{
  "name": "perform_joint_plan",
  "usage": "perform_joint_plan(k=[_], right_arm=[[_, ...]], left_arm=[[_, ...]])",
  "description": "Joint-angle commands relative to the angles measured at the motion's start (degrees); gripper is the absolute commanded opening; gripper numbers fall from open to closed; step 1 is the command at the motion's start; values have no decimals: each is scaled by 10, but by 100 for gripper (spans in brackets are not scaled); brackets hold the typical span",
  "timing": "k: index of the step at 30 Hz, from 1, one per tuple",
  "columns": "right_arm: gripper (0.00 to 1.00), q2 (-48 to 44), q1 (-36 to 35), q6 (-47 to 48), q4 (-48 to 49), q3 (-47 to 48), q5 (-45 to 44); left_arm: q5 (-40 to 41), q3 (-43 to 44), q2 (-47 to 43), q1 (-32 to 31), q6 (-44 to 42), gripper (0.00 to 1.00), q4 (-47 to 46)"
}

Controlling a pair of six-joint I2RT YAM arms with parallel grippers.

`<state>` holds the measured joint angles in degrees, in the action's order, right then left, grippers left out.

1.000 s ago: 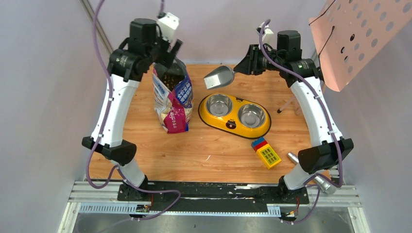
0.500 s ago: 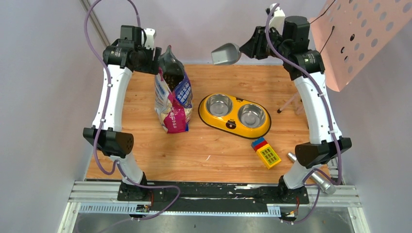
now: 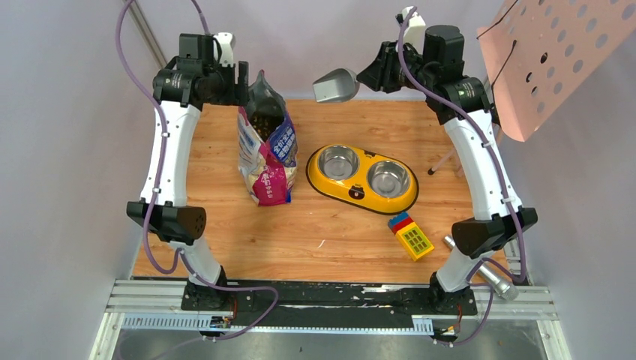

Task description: Serve the pet food

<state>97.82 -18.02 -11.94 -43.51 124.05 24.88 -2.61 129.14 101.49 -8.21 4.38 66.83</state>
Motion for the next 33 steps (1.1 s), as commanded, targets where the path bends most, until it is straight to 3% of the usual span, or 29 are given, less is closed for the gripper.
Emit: perform_joint_plan(k=[1,5,9,13,15,17,26,33], right_arm=[[0,-1,0,-12,41,12,7],[0,0,-4,-12,41,13,8],[0,-8,-4,-7,42,-1,6],[0,-14,-13,16,45,-9,7],[0,-15,-24,30,47,-3,8],[0,-10,-30,26,50,12,13],[0,43,-44,-36,74,114,64],[0,66,-90,-23,75,118,60]], left_arm=[[-15,29,-10,0,41,79,-33],[-2,8,18,-1,40,74,-18],[24,-31,26,-1,30,59,4],[24,-41,34,-1,7,36,25],[25,-31,39,-1,-9,9,27],[36,-13,43,-1,-26,0,23],[-49,175,93,-7,-95,0,-86],[-74,149,72,-71,-162,0,-129]])
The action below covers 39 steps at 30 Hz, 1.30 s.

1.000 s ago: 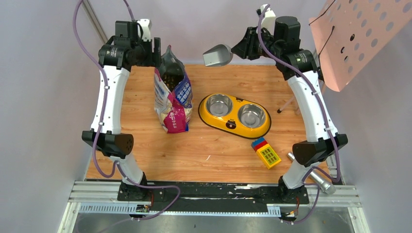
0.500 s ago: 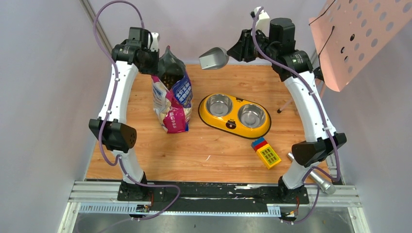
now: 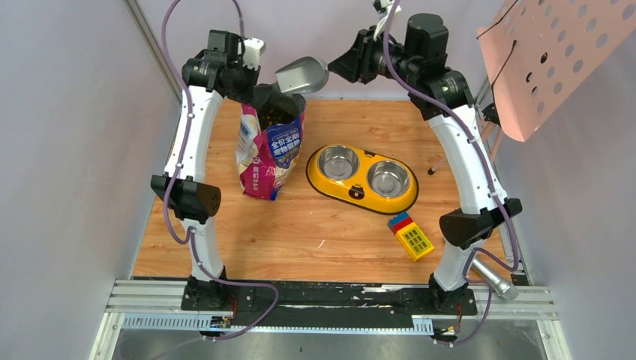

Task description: Serve the pet food

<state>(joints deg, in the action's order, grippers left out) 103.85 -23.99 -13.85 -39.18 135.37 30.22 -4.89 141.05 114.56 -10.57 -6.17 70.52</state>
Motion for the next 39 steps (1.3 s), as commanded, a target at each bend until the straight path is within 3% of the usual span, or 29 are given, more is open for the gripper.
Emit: perform_joint_plan(k=[1,6,14,21,25,39], right_arm=[[0,5,-38,-3,25,-8,-12],[0,-13,-49,-5,-15,-73,-66],[0,-41,-50,6,-62,-139,-94],[0,-6,-79,-3,-84,-114,-188],[0,13,-113,3,-91,-114,-248],[0,79,-130,-42,-70,-139,-333]], left_arm=[[-53,20,-68,-55,-57,0,-166],[-65,-48,-110,-99,-38,0,-167],[-75,-72,-125,-119,-3,0,-166],[-93,-104,-145,-136,23,0,-183],[-52,-122,-155,-160,29,0,-183],[-22,-144,-158,-165,160,0,-179]])
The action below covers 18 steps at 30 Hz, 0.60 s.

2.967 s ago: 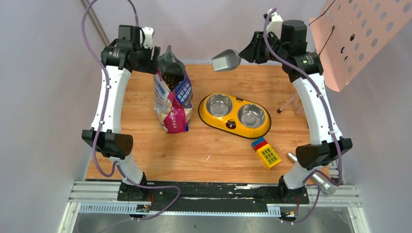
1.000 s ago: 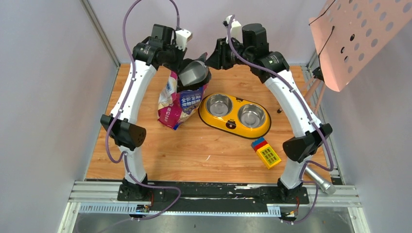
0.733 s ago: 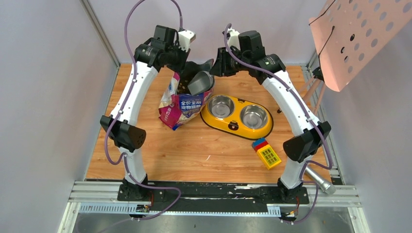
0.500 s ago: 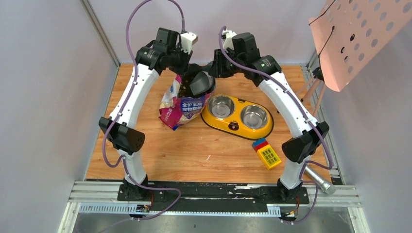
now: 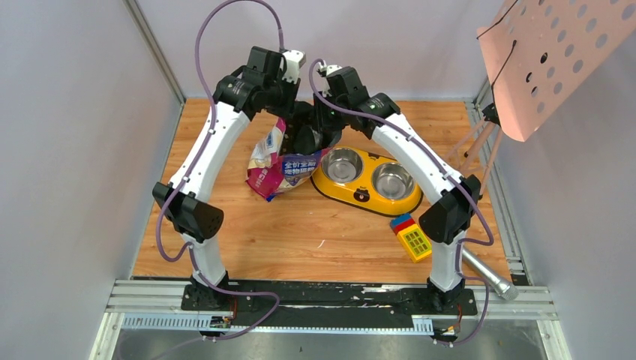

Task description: Serve the pet food

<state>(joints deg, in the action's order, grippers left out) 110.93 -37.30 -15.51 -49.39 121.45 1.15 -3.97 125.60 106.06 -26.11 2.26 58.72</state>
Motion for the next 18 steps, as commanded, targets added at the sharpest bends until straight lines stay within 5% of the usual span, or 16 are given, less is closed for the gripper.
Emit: perform_joint_plan(k=[1,13,18], right_arm=[[0,12,3,-26,34,-3,-40],[0,91,-8,-89,31,-30,-45],[0,117,-8,-104,34,-30,60]], left_arm=[[-33,8,-73,-10,82,0,-61],[-75,15,-46,15,148,0,-51],[-89,37,-31,42,154,0,-60]])
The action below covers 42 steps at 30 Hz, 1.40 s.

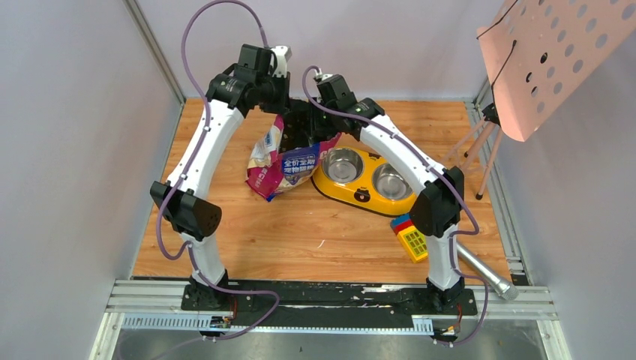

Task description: Serve the pet food

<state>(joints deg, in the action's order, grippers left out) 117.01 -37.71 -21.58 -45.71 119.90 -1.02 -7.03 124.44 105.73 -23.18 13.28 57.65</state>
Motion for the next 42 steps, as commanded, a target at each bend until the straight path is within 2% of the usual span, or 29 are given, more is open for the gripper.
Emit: perform_joint_plan(k=[1,6,12,16,21,27,31,42], right_arm=[[0,59,-2,-47,1,-17,116],[0,80,23,-63,27,-17,294],[0,104,72,-98,50,30,436],[0,104,100,-127,73,50,508],[0,88,130,-175,100,43,557],[0,73,156,-207,120,36,594],[0,43,165,-201,121,34,558],[0,16,136,-211,120,93,450]], left_arm=[[-60,51,-24,16,42,0,-50],[-62,64,-14,43,28,0,-56],[-39,59,-21,57,-23,0,-45],[-20,48,-28,60,-75,0,-39],[13,36,-41,62,-120,0,-36],[46,8,-61,62,-158,0,-36],[65,5,-68,63,-170,0,-30],[-49,-13,-86,63,-145,0,-20]])
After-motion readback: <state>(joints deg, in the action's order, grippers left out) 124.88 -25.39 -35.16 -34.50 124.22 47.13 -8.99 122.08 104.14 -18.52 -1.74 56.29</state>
